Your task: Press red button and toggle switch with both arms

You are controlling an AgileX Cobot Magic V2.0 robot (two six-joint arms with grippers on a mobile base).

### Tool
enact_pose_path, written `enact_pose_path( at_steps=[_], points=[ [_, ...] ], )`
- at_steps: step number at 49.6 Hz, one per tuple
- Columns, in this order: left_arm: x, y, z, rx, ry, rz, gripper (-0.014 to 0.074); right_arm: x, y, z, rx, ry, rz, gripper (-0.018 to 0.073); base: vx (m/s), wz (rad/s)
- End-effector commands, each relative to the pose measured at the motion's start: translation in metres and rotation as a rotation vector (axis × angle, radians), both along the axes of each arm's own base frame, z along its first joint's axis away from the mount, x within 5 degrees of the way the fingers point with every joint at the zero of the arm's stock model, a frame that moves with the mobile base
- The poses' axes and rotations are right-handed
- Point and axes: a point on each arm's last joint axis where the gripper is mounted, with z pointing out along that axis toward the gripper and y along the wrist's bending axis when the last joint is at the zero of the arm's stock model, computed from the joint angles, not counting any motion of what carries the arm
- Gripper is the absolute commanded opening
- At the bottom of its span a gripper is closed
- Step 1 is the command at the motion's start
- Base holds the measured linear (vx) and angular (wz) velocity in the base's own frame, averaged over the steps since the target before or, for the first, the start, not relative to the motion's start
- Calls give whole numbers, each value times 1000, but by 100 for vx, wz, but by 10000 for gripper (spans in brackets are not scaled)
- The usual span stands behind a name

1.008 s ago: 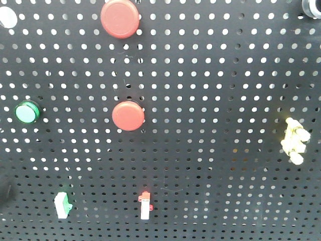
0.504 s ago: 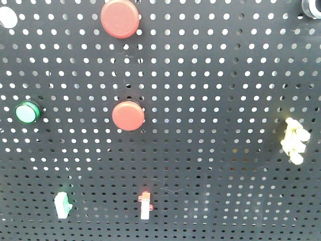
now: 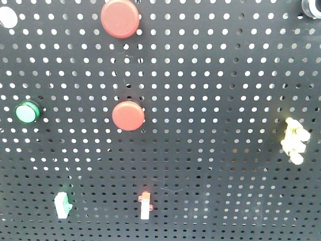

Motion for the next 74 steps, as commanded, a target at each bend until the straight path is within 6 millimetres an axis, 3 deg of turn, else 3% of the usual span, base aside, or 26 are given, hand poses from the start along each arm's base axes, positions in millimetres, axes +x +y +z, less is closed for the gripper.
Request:
enact_pose_path(
  at_steps=[1, 9, 26, 34, 74],
  points=[
    [2, 2, 12, -47, -23, 34, 2, -3, -2, 12, 35, -65, -31, -3, 0, 0],
    [5, 6, -2, 81, -94, 81, 2, -3, -2, 12, 35, -65, -31, -3, 0, 0],
    [5, 36, -64, -64, -31, 447, 2, -3, -2, 12, 35, -65, -31, -3, 0, 0],
    [0, 38, -61, -57, -93, 465, 2, -3, -2, 12, 35, -65, -31, -3, 0, 0],
    [0, 38, -61, -73, -83, 466, 2, -3, -2, 12, 35, -66, -32, -3, 0, 0]
  ],
)
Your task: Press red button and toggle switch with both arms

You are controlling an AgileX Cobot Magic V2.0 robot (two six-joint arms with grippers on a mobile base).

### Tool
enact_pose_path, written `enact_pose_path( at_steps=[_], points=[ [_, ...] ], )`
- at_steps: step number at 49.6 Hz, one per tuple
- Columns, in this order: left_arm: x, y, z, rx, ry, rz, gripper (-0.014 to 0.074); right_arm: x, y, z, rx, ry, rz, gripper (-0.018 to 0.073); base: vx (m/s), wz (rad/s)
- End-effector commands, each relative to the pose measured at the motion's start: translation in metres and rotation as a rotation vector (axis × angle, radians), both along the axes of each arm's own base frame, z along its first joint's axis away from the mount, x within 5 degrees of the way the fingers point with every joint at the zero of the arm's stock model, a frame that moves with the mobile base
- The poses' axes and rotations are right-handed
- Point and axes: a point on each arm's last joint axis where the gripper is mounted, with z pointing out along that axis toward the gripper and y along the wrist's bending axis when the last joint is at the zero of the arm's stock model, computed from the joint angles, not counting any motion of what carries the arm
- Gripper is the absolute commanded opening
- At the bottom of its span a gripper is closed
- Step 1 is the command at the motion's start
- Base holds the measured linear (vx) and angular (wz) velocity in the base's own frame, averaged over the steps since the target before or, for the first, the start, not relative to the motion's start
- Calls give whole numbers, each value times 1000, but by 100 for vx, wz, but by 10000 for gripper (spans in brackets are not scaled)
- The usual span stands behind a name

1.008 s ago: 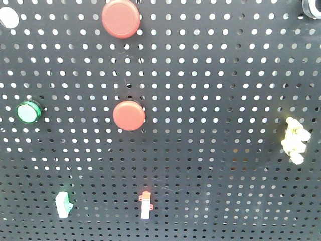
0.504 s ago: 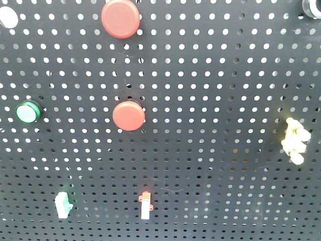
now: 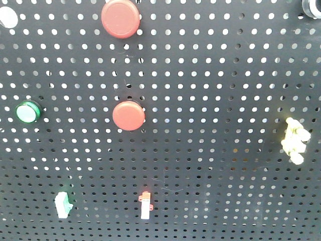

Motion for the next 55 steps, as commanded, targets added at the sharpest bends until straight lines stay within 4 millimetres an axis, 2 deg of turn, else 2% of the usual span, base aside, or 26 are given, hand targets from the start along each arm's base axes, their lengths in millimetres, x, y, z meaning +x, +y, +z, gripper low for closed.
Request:
enact_pose_path(
  at_steps=[1, 9, 14, 19, 30, 34, 55],
  points=[
    [1, 1, -3, -28, -62, 16, 2, -3, -3, 12, 26, -67, -37, -3, 0, 0],
    [1, 1, -3, -28, -62, 16, 2, 3, -12, 1, -31, 0, -145, -3, 0, 0],
    [1, 1, -3, -28, -62, 16, 2, 10, -25, -14, 76, 65, -276, -3, 0, 0],
    [1, 1, -3, -28, -62, 16, 2, 20, -35, -37, 142, 67, -381, -3, 0, 0],
    [1, 1, -3, -28, -62, 16, 2, 32, -34, -84, 170, 7, -359, -3, 0, 0],
    [1, 1, -3, -27, -62, 16, 2, 32, -35, -86, 193, 59, -369, -3, 0, 0],
    [1, 1, -3, -27, -62, 16, 2, 32, -35, -87, 239, 67, -364, -3, 0, 0]
  ],
)
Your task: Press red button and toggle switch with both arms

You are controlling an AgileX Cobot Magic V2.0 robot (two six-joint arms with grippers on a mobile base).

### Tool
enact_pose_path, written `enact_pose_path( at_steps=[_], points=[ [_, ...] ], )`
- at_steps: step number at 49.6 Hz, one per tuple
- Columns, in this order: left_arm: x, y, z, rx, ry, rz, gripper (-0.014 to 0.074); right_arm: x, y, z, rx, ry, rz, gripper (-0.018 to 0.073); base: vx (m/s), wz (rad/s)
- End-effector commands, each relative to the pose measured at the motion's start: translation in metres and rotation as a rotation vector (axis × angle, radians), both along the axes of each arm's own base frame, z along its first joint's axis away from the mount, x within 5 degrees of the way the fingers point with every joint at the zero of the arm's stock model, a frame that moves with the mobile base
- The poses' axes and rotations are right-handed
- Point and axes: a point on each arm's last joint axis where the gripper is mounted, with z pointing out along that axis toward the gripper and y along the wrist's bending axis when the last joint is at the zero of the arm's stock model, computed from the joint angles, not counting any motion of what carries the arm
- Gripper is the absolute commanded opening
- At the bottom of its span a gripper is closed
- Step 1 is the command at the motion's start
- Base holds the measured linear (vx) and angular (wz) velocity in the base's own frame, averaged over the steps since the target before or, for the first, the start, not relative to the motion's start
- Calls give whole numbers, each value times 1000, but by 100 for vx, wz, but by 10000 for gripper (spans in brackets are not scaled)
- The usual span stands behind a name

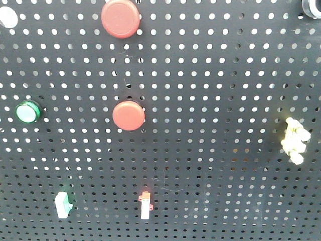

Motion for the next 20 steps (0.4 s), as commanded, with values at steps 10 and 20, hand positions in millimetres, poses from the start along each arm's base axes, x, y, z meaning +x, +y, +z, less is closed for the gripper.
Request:
enact_pose_path(
  at_steps=[10, 20],
  points=[
    [1, 1, -3, -27, -61, 15, 2, 0, 0, 5, -15, -87, -1, -3, 0, 0],
    [1, 1, -3, -27, -61, 15, 2, 0, 0, 5, -15, -87, -1, -3, 0, 0]
  ],
)
